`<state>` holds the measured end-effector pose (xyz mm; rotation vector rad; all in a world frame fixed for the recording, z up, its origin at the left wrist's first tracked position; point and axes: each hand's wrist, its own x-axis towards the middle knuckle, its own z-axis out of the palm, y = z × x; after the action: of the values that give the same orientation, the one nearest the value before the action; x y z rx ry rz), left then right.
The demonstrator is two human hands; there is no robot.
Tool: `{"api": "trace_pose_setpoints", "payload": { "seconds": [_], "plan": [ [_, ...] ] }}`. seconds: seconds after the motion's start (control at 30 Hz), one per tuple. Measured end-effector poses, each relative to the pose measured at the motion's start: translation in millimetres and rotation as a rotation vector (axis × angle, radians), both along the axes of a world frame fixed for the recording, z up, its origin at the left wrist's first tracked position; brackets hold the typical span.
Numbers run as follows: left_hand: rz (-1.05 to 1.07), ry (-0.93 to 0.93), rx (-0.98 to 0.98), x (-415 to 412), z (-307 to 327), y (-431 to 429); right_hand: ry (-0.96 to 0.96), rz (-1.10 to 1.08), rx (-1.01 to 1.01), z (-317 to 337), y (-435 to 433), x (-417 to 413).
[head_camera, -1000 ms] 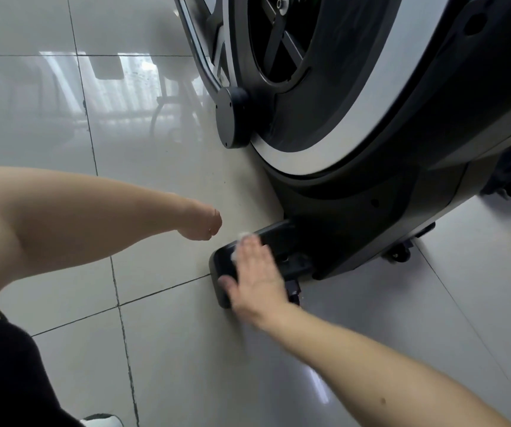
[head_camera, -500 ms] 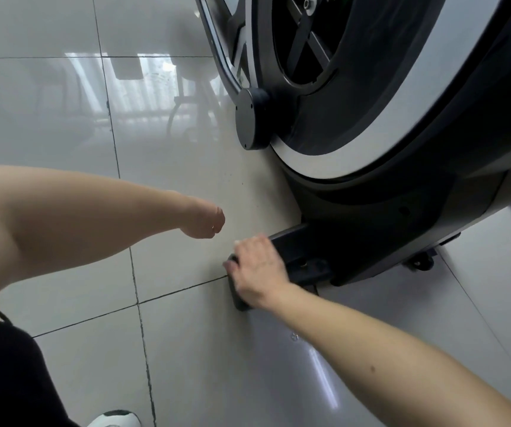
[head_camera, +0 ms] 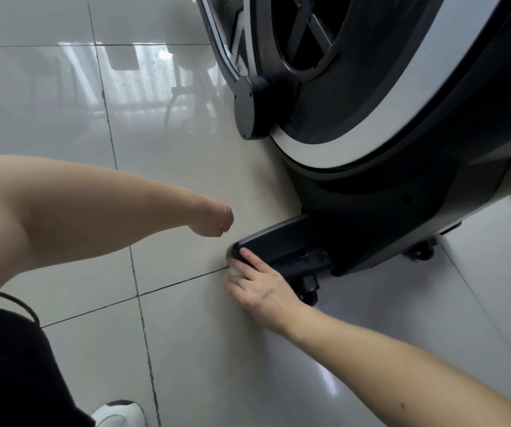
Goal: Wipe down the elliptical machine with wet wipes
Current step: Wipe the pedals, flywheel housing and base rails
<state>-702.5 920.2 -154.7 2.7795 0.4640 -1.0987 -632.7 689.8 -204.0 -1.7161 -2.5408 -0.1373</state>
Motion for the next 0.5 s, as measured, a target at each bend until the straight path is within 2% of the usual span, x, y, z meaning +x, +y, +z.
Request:
{"api": "trace_pose_setpoints", "payload": {
  "seconds": [0.1,0.2,0.33,0.4,0.5],
  "plan": [
    [0.028,0.006,-0.067,0,-4,-6,0.129,-0.146,0.120,14,-8,34],
    [0.026,0.014,-0.055,-1,3,-6,0.127,-0.409,0.207,19,-25,73],
    [0.000,-0.002,-0.040,4,10,-12,0.183,-0.699,0.070,13,-44,82],
    [0.007,-0.022,-0.049,10,9,-15,0.172,-0.801,-0.033,7,-49,61],
    [0.008,-0.046,-0.060,15,6,-19,0.297,-0.872,-0.156,4,-56,8]
  ]
}}
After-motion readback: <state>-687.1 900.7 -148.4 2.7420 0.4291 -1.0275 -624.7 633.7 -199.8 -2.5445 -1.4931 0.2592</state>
